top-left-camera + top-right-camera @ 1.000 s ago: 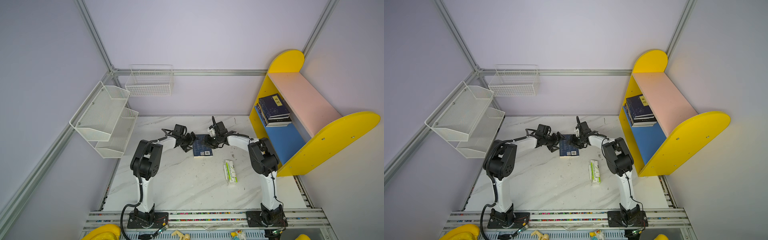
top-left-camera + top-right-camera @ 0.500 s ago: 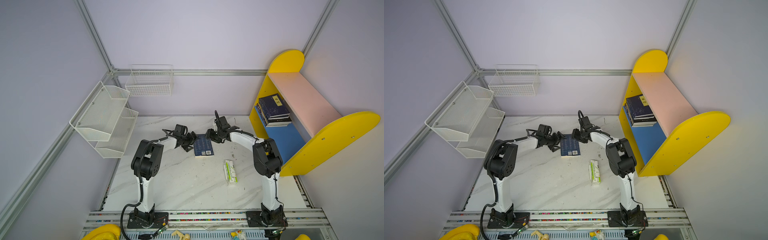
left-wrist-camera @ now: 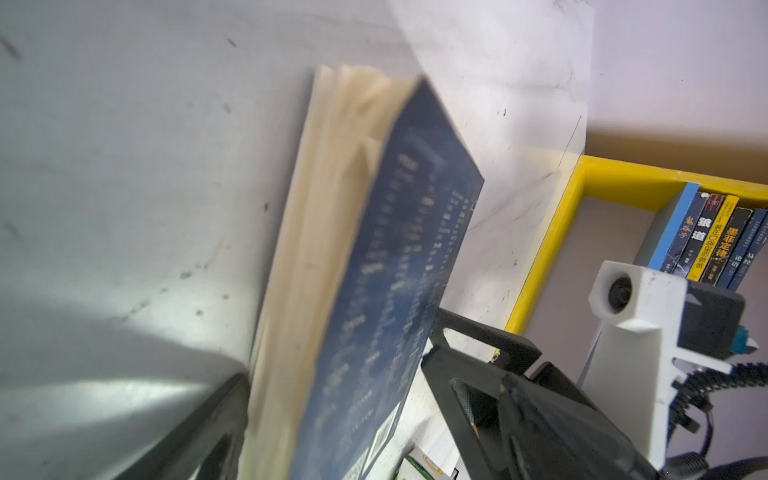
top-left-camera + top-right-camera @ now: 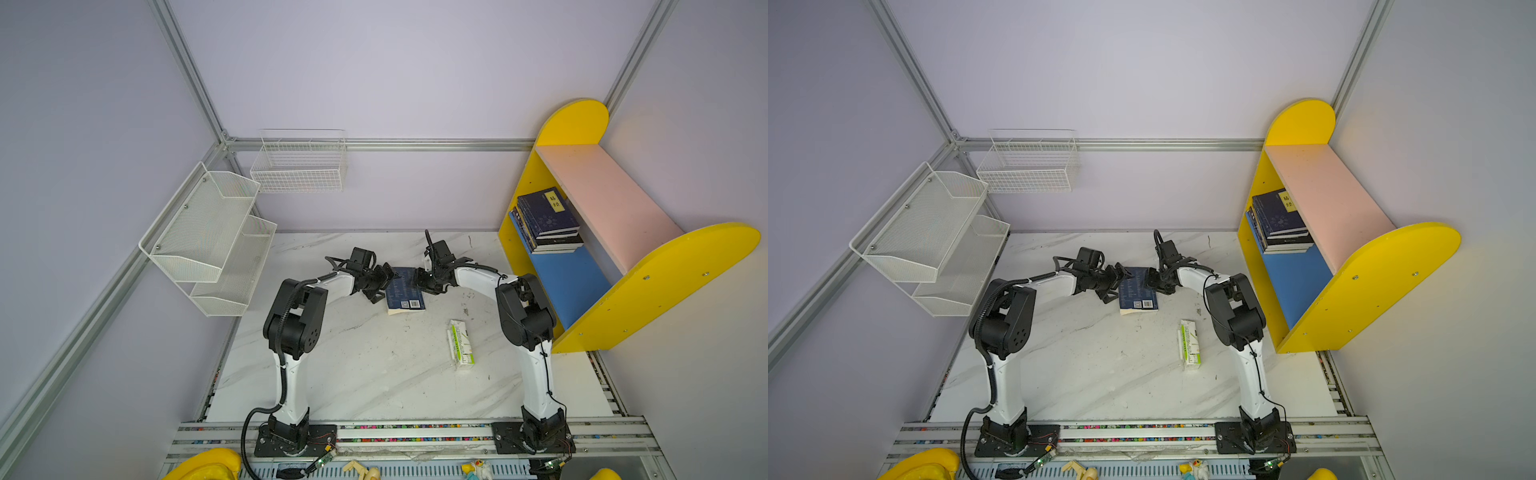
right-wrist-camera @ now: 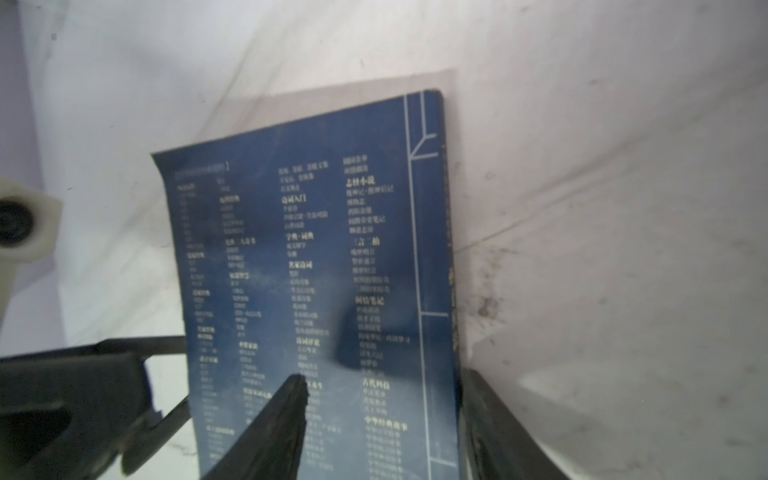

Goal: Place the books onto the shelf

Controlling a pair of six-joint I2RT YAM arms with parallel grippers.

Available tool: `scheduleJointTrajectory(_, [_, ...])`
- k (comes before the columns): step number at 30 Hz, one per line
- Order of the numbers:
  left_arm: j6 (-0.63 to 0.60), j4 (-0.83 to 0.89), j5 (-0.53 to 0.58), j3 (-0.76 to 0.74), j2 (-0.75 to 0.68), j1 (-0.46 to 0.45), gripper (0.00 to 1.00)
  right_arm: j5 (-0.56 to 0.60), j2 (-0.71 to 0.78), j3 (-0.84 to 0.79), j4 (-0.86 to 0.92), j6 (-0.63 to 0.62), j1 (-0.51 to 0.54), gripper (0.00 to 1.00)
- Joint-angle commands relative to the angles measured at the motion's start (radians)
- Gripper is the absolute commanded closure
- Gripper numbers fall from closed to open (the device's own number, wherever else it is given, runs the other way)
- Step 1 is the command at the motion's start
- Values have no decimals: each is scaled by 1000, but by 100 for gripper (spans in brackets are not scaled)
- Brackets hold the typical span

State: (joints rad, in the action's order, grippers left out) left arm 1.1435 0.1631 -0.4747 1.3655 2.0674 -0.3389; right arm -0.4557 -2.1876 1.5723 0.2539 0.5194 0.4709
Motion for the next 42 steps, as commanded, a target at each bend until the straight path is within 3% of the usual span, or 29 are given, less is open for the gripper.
scheduleJointTrajectory(1, [33,-32,-44,44,55,-39,8,-319,48,-49,-243,110,24,39])
scheduleJointTrajectory(7, [64,-84,-47,19,46,-40,8,-427,158,-160,-581,340,-53,41])
scheduleJointTrajectory(17, [67,-93,-37,1,31,-40,8,-286,170,-123,-416,273,-58,63])
scheduleJointTrajectory(19, [67,-93,-36,2,32,-40,8,-237,165,-89,-300,207,-57,63])
scheduleJointTrajectory(23, [64,-93,-37,10,31,-40,8,-161,164,-56,-155,106,-41,51])
scheduleJointTrajectory(31, [6,-13,7,17,-20,-38,8,-149,130,-51,-188,107,-1,46])
scheduleJointTrajectory(42, [-65,41,81,-65,-157,42,12,-130,113,0,-200,120,5,43])
